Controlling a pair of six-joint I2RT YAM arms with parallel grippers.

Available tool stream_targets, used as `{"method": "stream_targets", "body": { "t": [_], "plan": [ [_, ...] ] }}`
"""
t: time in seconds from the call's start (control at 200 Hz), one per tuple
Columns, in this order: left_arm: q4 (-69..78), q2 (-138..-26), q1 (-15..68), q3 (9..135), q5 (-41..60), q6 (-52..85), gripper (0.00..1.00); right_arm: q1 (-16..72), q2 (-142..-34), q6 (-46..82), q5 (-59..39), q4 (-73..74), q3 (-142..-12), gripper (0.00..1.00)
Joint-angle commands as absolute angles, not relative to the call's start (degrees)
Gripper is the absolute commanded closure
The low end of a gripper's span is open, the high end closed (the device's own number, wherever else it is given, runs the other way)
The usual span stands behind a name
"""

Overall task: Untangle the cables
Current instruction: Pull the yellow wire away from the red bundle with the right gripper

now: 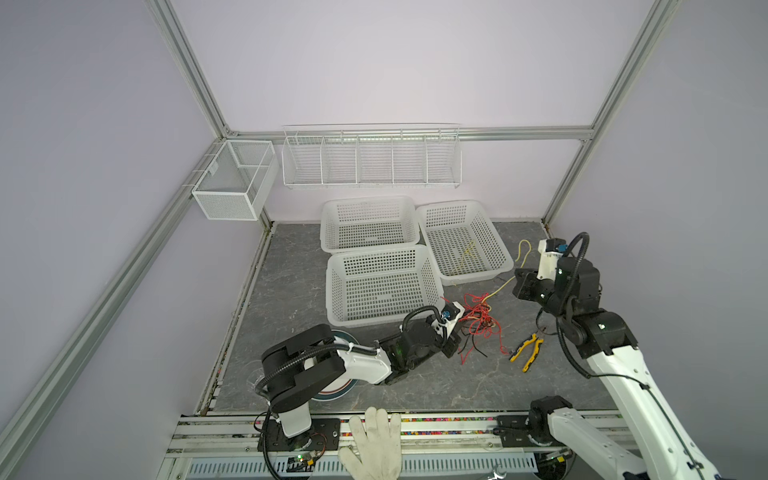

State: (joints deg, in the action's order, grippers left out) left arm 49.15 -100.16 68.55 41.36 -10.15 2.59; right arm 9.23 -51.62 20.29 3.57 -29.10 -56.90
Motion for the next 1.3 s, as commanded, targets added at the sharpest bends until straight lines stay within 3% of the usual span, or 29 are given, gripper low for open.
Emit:
{"method": "stream_targets", "body": {
  "t": [0.0,0.38,0.56,0.8,1.055,1.295],
  "plan": [
    [42.44,-99.90,68.60,38.20,-13.40,3.34,1.00,3.49,-52.82,19.14,8.78,-22.86,-59.90,0.94],
    [40.11,-98.44,68.60,36.46,-15.26,2.99,1.00,-13.64,-59.43,24.03,-4.00,-19.12,-60.72,0.94],
    [39.96,-98.04,68.61,35.53,-15.83,2.99,1.00,-15.01,-61.34,22.67,-4.60,-19.13,-62.19,0.94],
    [39.90,-98.76,68.56,36.62,-15.50,2.46,1.00,-12.38,-58.79,20.54,-10.76,-18.50,-60.15,0.94],
    [39.71,-99.45,68.84,40.08,-14.94,1.36,1.00,-1.13,-53.85,17.89,-16.02,-17.97,-56.78,0.93],
    [35.78,-99.32,69.56,43.44,-14.42,-0.37,1.00,3.18,-50.17,17.03,-23.03,-15.97,-53.96,0.93]
  ]
}}
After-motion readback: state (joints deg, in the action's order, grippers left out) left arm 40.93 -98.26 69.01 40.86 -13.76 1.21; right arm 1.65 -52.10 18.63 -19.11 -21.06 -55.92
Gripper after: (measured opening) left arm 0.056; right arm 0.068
